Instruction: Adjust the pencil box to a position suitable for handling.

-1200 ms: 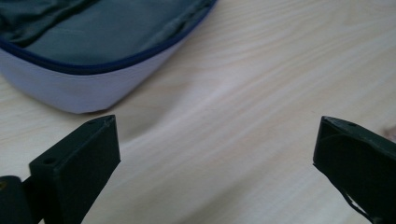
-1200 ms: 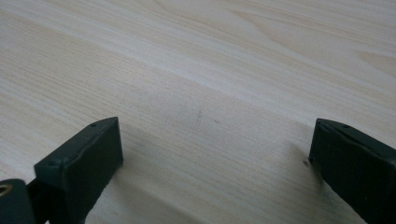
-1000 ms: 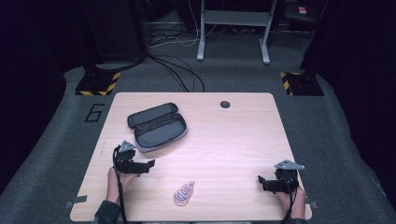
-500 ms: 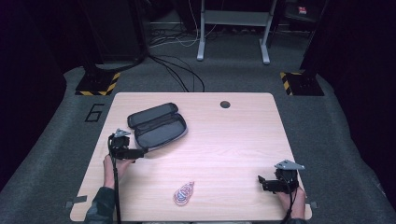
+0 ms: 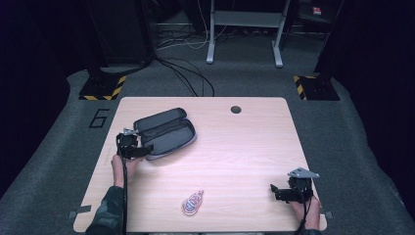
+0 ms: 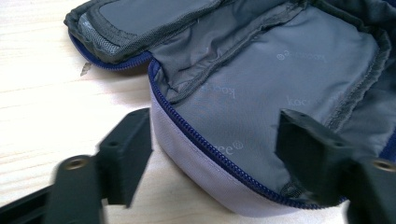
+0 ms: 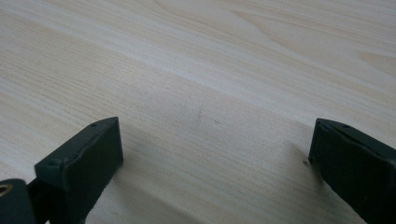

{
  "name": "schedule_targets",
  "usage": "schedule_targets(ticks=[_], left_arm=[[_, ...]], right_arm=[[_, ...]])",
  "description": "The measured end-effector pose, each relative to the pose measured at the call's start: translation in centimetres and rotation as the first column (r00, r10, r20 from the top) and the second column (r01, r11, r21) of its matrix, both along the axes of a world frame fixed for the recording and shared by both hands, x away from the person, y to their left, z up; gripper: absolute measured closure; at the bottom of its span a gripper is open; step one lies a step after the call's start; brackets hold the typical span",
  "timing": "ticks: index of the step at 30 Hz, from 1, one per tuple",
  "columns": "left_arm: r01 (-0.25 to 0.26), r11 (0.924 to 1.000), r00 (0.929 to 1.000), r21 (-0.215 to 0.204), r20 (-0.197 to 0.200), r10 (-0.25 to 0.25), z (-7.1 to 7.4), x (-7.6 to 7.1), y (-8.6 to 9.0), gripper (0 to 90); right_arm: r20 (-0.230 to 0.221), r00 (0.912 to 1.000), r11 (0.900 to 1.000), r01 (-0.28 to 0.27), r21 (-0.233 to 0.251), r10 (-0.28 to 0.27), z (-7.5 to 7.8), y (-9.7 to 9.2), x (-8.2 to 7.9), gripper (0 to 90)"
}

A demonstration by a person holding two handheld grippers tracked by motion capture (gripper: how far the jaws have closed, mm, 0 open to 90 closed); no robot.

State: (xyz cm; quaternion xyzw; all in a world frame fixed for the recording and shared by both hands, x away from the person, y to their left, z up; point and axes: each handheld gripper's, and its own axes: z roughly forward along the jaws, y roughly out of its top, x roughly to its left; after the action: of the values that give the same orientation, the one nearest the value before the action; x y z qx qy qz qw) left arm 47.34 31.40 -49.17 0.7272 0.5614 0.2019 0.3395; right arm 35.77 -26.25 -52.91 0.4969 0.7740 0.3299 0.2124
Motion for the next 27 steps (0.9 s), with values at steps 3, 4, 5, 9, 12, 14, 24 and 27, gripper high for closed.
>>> schedule_targets(ticks=[3,4,5,9,12,14,24,27], left_arm=[[0.008,0.9998,1.0,0.016,0.001,-0.008,-0.1,-0.1,-0.3,39.5],[0.001,0.9999,1.0,0.01,0.006,-0.001,-0.2,-0.1,-0.4,41.8],[-0.01,0.9999,0.9999,0.013,0.007,0.01,-0.2,-0.1,-0.5,44.7],[-0.017,0.999,0.9996,0.041,-0.02,0.018,-0.4,-0.1,-0.6,53.8],[-0.039,0.9978,0.9991,0.053,-0.017,0.04,-0.6,-0.1,-0.8,60.3],[-0.061,0.9971,0.998,0.045,-0.013,0.062,-0.7,-0.2,-0.9,63.7],[-0.071,0.996,0.9974,0.054,-0.01,0.072,-0.8,-0.4,-1.3,75.6],[-0.064,0.9967,0.998,0.051,0.003,0.064,-0.8,-0.4,-1.5,77.6]], right_arm=[[0.0,1.0,1.0,0.0,0.0,0.0,0.0,0.0,0.0,2.2],[0.0,1.0,1.0,0.0,0.0,0.0,0.0,0.0,0.0,2.2],[0.0,1.0,1.0,0.0,0.0,0.0,0.0,0.0,0.0,2.3],[0.0,1.0,1.0,0.0,0.0,0.0,0.0,0.0,0.0,2.2],[0.0,1.0,1.0,0.0,0.0,0.0,0.0,0.0,0.0,2.2],[0.0,1.0,1.0,0.0,0.0,0.0,0.0,0.0,0.0,2.3],[0.0,1.0,1.0,0.0,0.001,0.0,0.0,0.0,0.0,2.3],[0.0,1.0,1.0,0.0,0.0,0.0,0.0,0.0,0.0,2.3]])
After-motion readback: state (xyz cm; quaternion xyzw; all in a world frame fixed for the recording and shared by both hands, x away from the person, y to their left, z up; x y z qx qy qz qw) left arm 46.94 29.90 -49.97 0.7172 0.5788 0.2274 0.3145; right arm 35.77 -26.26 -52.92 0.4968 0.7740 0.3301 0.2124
